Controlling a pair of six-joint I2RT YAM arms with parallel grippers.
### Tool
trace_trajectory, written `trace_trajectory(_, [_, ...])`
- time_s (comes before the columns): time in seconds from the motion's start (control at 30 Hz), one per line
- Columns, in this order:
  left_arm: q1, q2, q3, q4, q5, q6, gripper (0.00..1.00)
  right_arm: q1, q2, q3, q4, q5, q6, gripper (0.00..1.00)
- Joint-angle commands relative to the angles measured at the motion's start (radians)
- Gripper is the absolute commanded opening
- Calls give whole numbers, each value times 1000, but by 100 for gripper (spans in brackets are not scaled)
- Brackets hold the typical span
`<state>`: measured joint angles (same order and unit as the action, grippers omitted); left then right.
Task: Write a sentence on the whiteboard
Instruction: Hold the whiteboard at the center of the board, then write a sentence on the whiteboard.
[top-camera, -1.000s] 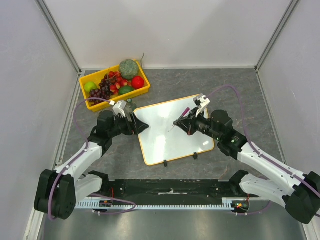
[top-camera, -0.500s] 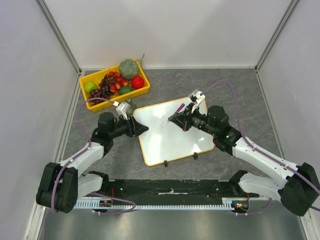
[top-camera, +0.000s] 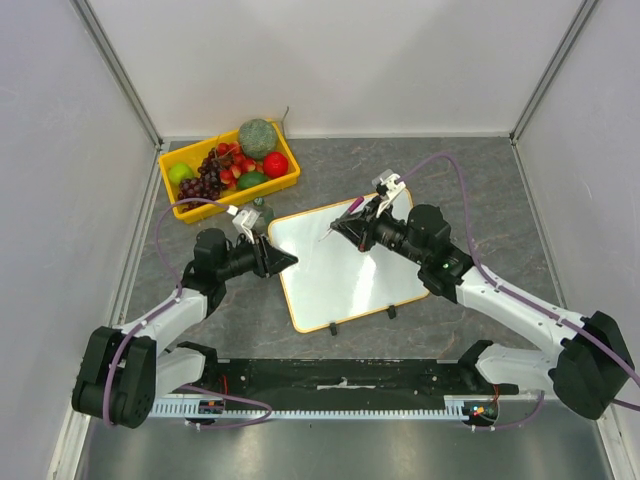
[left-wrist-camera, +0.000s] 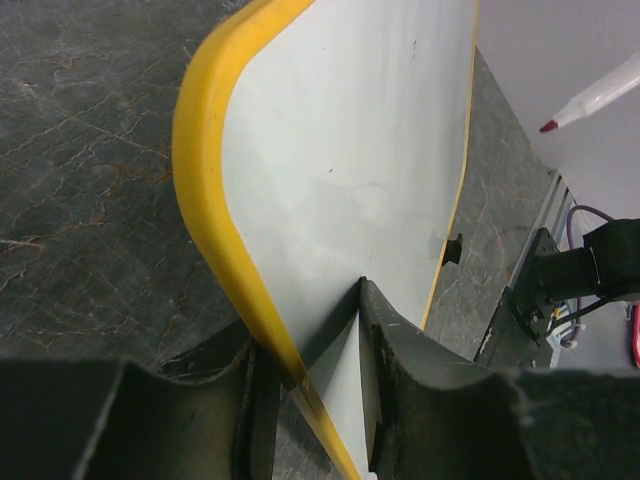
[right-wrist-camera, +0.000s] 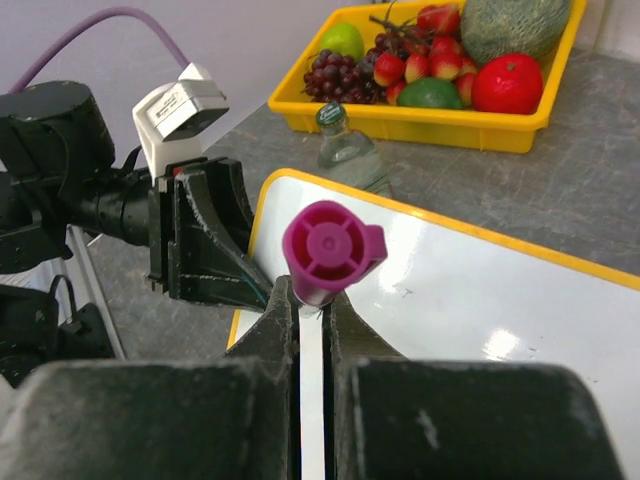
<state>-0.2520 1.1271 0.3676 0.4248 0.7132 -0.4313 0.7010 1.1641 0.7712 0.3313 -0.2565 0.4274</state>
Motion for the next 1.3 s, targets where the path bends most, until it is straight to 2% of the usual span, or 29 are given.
trace_trajectory(0.0, [-6,-6,-33,15,-26,78,16,37,-7,43,106,131,-50,0])
trace_trajectory(0.27, [-6,-3,-45,37,-17,69,11,149,-9,-10,222,374,-113,0])
trace_trajectory(0.37, [-6,-4,-48,40,-18,68,2,181,8,-13,250,427,-131,0])
trace_trajectory(0.4, [-6,-6,-50,40,-20,69,2,190,17,-13,262,439,-137,0])
trace_trajectory(0.7, [-6,-13,-59,52,-17,63,2,239,132,45,304,477,-161,0])
trace_trajectory(1.27, [-4,-20,-67,65,-8,60,2,244,252,118,351,546,-167,0])
